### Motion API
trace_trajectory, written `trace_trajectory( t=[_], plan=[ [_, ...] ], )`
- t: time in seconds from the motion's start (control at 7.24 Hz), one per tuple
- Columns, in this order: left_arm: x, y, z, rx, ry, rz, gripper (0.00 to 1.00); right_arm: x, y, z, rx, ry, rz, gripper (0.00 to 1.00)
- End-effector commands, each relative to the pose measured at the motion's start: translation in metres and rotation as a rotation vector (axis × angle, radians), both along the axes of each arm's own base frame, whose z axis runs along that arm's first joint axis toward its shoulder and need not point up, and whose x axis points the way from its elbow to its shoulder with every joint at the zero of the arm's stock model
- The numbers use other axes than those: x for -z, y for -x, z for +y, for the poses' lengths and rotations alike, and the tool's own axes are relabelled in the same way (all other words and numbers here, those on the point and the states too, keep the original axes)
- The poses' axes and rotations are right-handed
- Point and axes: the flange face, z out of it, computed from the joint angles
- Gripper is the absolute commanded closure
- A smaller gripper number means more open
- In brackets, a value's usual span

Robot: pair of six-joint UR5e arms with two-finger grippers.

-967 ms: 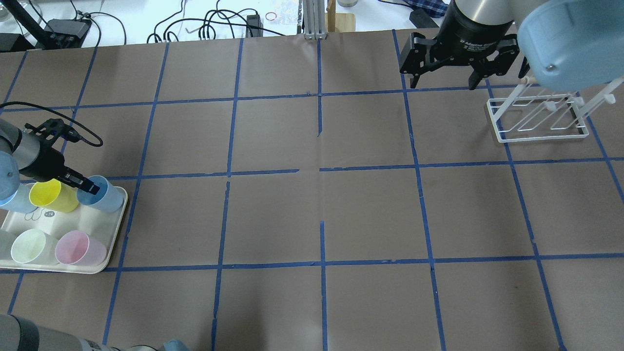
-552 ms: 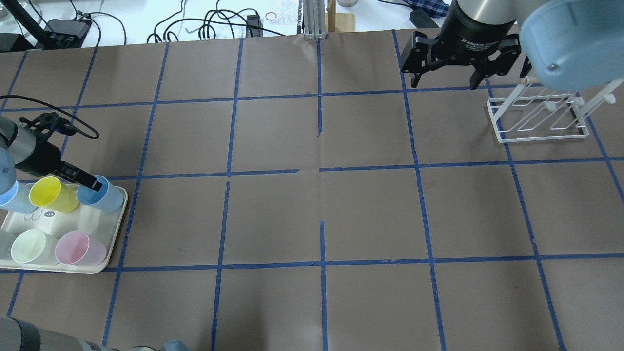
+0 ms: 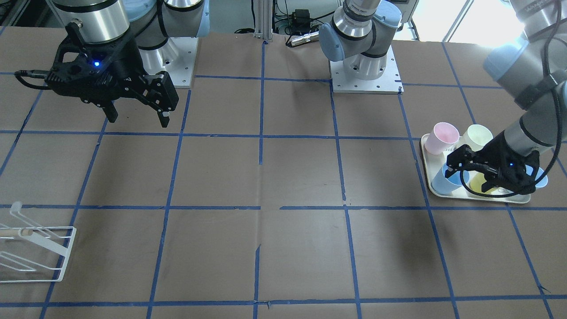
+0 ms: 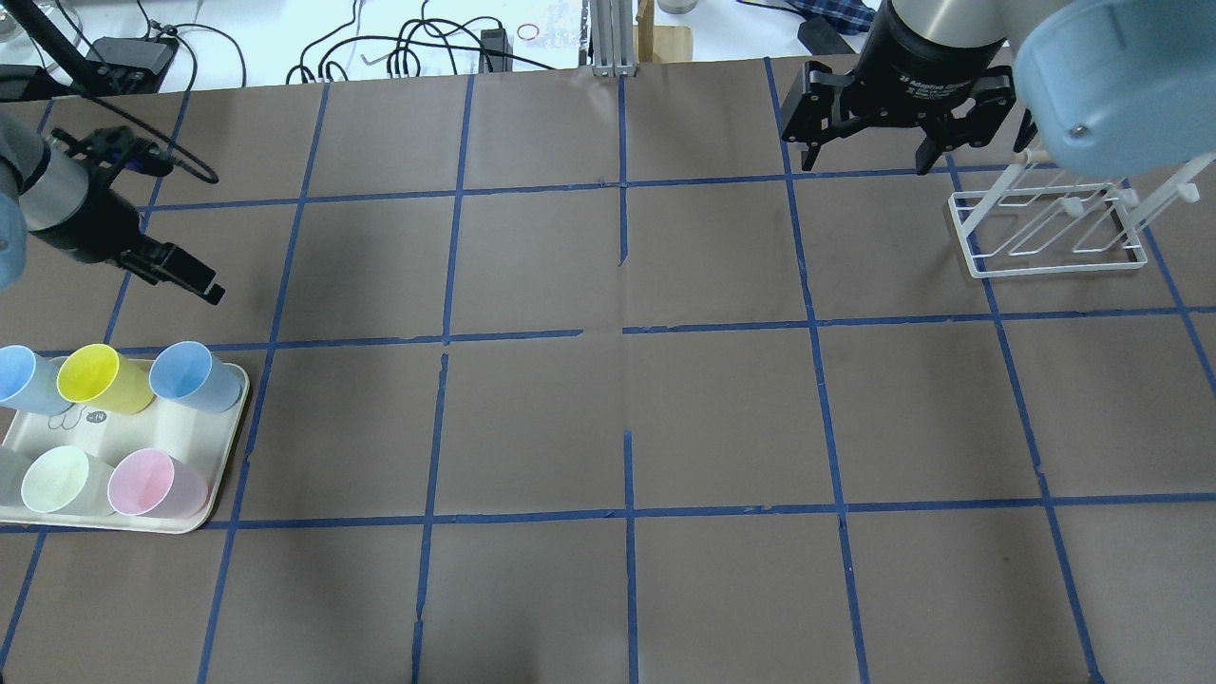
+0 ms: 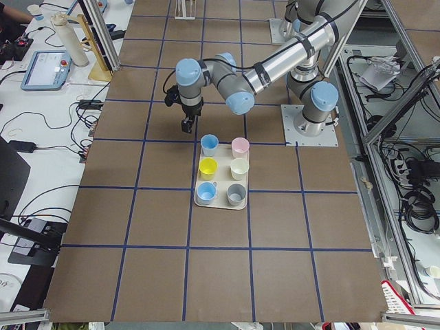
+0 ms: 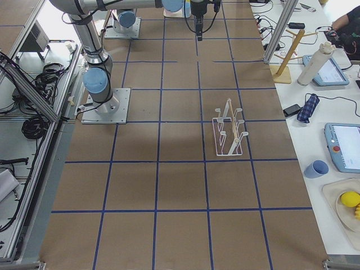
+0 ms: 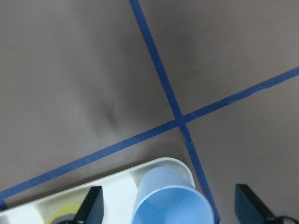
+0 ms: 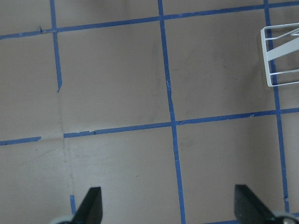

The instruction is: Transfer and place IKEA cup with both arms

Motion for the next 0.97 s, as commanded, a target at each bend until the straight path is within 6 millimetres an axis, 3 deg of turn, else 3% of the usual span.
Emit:
trace_trajectory(
  t=[0.0, 0.28, 0.41, 0.55, 0.83],
  plan=[
    [-0.077, 0.109, 0.000, -0.138, -0.077, -0.027, 0.00, 0.000, 0.000, 0.000, 0.000, 0.000, 0.000, 0.00],
    [-0.117, 0.227, 0.016, -0.249, -0.079, -0.056, 0.00, 0.001, 0.002, -0.001, 0.002, -0.003, 0.002, 0.00],
    [-0.144, 0.270, 0.036, -0.283, -0.045, -0.064, 0.00, 0.001, 0.002, -0.001, 0.002, -0.003, 0.000, 0.00],
    [-0.154, 0.285, 0.050, -0.340, -0.037, -0.065, 0.00, 0.001, 0.002, -0.001, 0.000, -0.004, 0.005, 0.00],
    [-0.156, 0.282, 0.054, -0.341, -0.021, -0.076, 0.00, 0.001, 0.002, 0.000, 0.001, -0.006, 0.005, 0.00]
  ],
)
